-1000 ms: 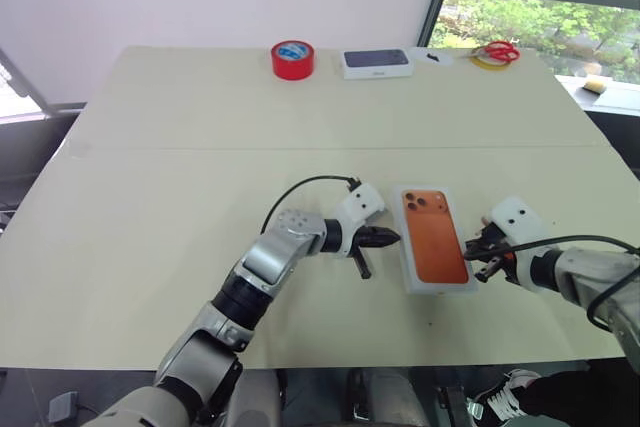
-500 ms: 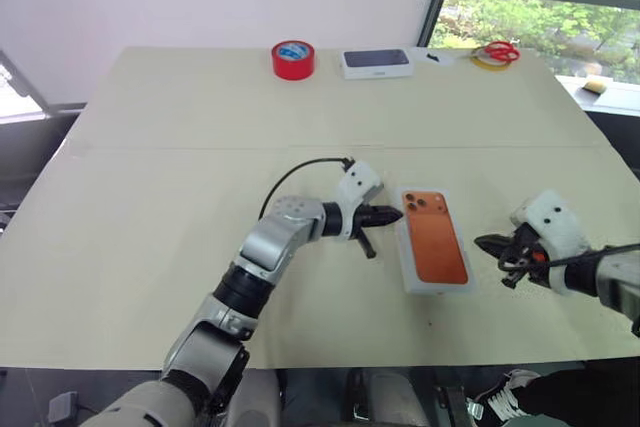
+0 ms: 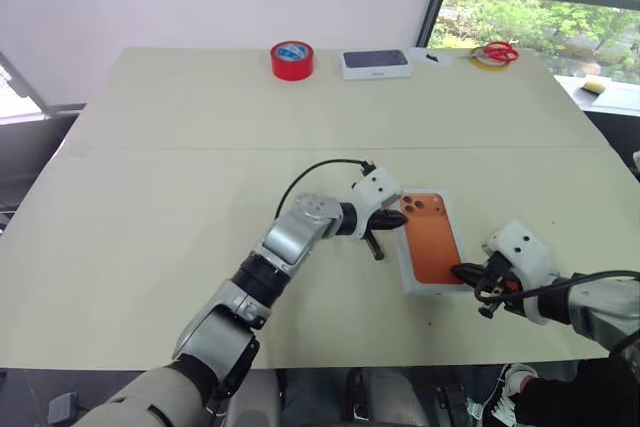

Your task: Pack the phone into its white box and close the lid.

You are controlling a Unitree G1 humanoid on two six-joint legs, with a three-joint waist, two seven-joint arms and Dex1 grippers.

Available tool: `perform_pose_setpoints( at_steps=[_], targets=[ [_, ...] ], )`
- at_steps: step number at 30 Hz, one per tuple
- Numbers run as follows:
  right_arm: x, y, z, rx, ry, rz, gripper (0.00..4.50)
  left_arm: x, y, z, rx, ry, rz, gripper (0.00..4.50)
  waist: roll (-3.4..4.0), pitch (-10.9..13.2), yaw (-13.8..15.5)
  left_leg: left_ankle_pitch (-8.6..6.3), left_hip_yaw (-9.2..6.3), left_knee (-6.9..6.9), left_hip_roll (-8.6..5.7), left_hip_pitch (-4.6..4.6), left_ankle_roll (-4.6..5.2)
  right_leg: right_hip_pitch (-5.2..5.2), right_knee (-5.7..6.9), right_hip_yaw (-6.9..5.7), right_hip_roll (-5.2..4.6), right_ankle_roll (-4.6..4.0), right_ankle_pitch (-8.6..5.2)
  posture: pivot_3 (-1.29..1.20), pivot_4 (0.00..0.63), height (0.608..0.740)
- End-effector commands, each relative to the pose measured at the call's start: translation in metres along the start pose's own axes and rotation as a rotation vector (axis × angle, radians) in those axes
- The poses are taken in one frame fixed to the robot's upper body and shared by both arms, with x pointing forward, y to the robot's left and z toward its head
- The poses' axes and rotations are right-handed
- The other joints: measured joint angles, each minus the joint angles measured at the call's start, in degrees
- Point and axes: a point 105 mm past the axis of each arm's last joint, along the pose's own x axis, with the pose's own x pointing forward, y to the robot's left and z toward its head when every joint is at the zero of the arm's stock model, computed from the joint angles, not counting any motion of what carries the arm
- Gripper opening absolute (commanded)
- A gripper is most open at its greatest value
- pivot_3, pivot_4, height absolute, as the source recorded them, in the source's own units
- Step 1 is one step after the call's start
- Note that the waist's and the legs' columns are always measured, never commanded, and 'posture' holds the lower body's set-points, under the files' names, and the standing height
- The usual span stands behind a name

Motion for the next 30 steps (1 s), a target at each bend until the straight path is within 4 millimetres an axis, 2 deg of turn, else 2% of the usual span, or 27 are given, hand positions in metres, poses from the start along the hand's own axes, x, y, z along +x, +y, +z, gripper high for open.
perform_pose_setpoints(
  at_steps=[1,3,6,9,13,18,22,30],
  targets=[
    [-0.008,-0.013,0.009,-0.039,-0.037,-0.065,0.04,-0.024,0.024,0.007,-0.029,-0.074,0.102,0.00,0.00,0.00,-0.15,0.00,0.00,0.00,0.00,0.00,0.00,0.00,0.00,0.00,0.00,0.00,0.00,0.00,0.150,0.730],
    [-0.011,-0.020,0.016,-0.060,-0.068,-0.103,0.04,-0.037,0.033,0.013,-0.035,-0.117,0.136,0.00,0.01,0.00,-0.25,0.00,0.00,-0.03,0.02,0.01,0.00,-0.05,0.02,0.02,0.02,0.00,0.00,0.00,0.150,0.730],
    [-0.016,-0.046,0.039,-0.092,-0.209,-0.244,0.04,-0.071,0.057,0.020,-0.049,-0.194,0.245,0.00,0.01,0.00,-0.22,0.01,0.02,-0.03,0.03,0.01,-0.01,-0.06,0.05,0.02,0.03,0.00,0.00,0.00,0.150,0.730],
    [-0.020,-0.066,0.054,-0.083,-0.292,-0.317,0.04,-0.111,0.078,0.021,-0.039,-0.253,0.364,0.00,0.01,0.00,0.04,0.01,0.05,-0.01,0.02,0.00,-0.01,-0.05,0.04,0.02,0.01,0.00,0.00,0.00,0.150,0.730],
    [-0.020,-0.081,0.067,-0.050,-0.375,-0.299,0.04,-0.170,0.098,0.005,-0.032,-0.247,0.525,0.00,0.03,0.00,-0.05,0.03,0.09,-0.02,0.02,0.01,-0.04,-0.04,0.04,0.02,0.01,0.00,0.00,0.00,0.150,0.730],
    [-0.011,-0.079,0.076,-0.025,-0.423,-0.234,0.04,-0.224,0.107,-0.019,-0.053,-0.195,0.652,0.00,0.04,0.01,-0.06,0.04,0.13,-0.07,0.04,0.03,-0.07,-0.06,0.04,0.02,0.01,0.00,0.00,0.00,0.150,0.730],
    [-0.006,-0.074,0.083,-0.009,-0.460,-0.156,0.04,-0.247,0.109,-0.032,-0.069,-0.155,0.728,0.00,0.04,0.01,0.09,0.04,0.13,-0.07,0.03,0.02,-0.07,-0.04,0.04,0.02,-0.01,0.00,0.00,0.00,0.150,0.730],
    [0.009,-0.066,0.084,-0.023,-0.462,-0.093,0.04,-0.256,0.106,-0.033,-0.060,-0.146,0.772,0.00,0.04,0.01,-0.11,0.04,0.14,-0.11,0.04,0.04,-0.07,-0.06,0.05,0.02,0.00,0.00,0.01,0.00,0.150,0.730]
  ],
)
